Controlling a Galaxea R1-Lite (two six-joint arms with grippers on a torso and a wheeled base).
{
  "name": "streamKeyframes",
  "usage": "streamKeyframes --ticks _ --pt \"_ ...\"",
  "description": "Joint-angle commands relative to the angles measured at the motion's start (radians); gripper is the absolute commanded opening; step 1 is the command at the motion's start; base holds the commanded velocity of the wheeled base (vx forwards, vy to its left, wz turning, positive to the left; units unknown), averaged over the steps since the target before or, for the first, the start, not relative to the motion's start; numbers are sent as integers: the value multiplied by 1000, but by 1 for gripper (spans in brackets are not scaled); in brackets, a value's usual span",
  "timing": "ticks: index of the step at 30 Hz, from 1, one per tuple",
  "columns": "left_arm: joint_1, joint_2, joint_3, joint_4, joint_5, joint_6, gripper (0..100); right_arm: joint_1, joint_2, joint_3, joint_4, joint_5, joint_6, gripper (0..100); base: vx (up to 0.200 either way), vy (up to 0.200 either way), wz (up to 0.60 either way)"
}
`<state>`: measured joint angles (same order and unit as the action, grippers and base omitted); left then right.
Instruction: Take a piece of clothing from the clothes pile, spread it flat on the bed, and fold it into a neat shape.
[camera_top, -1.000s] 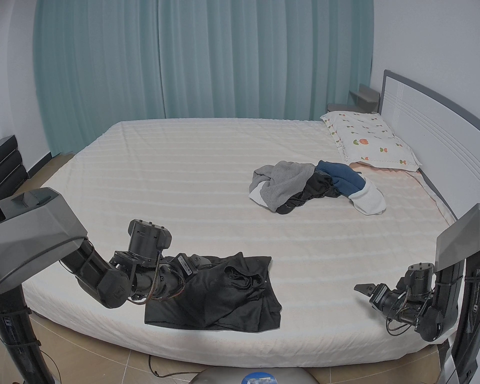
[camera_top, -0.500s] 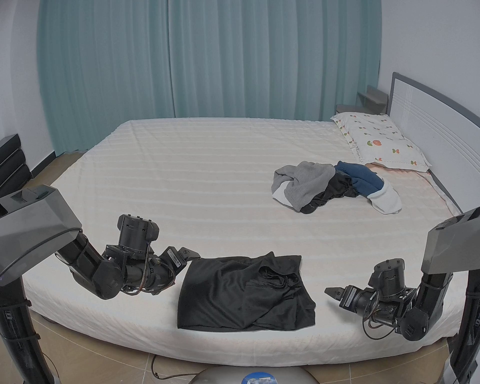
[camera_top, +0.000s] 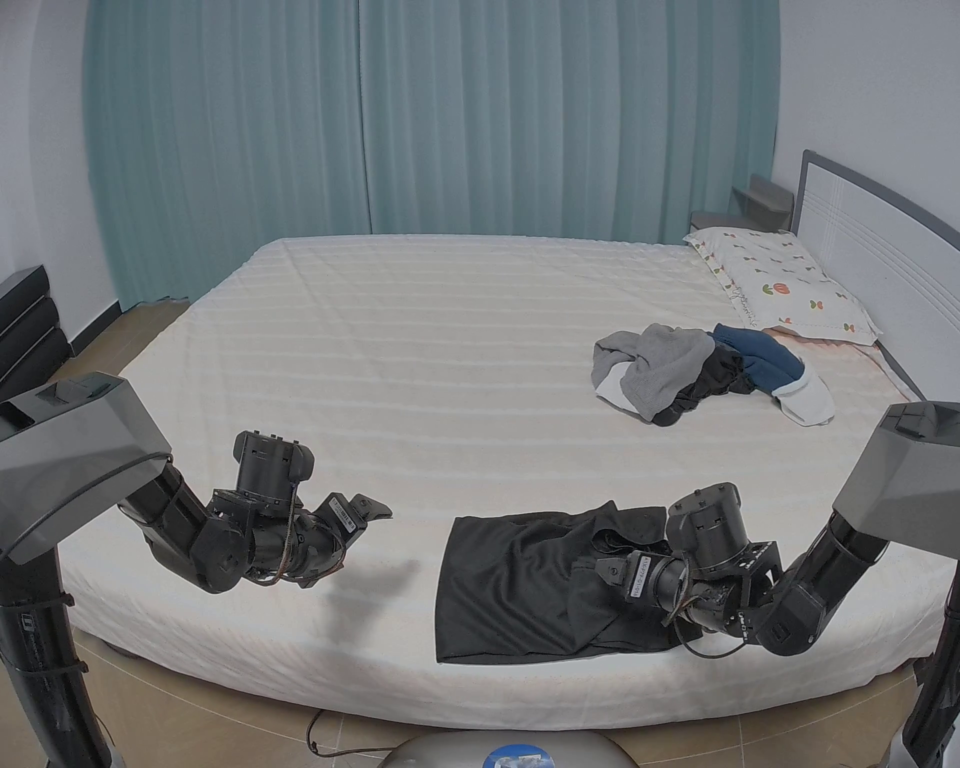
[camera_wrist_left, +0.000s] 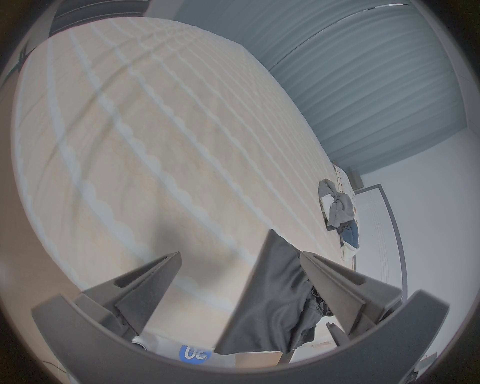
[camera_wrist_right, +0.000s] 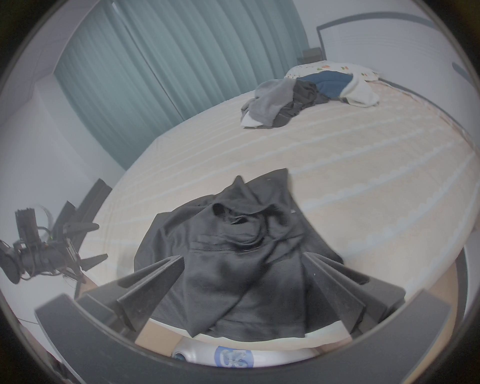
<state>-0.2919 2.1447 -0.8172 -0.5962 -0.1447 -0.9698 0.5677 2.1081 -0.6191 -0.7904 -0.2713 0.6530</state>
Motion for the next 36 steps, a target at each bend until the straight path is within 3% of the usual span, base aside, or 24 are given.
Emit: streamKeyframes --ticks 1,13,19,30,36 --pt "2 20 -3 -1 2 2 100 32 32 -67 56 -59 -39 100 0 0 0" --pt "2 37 -8 -1 4 6 100 21 136 -91 96 -135 -131 100 0 0 0" --pt "0 37 -8 -1 4 6 100 -34 107 -47 88 -163 -185 100 0 0 0" --pt "-1 35 -8 -1 5 8 100 -127 -23 121 82 -126 -168 100 0 0 0" --pt "-3 35 -7 -1 8 8 100 -183 -16 253 -47 -94 -170 100 0 0 0"
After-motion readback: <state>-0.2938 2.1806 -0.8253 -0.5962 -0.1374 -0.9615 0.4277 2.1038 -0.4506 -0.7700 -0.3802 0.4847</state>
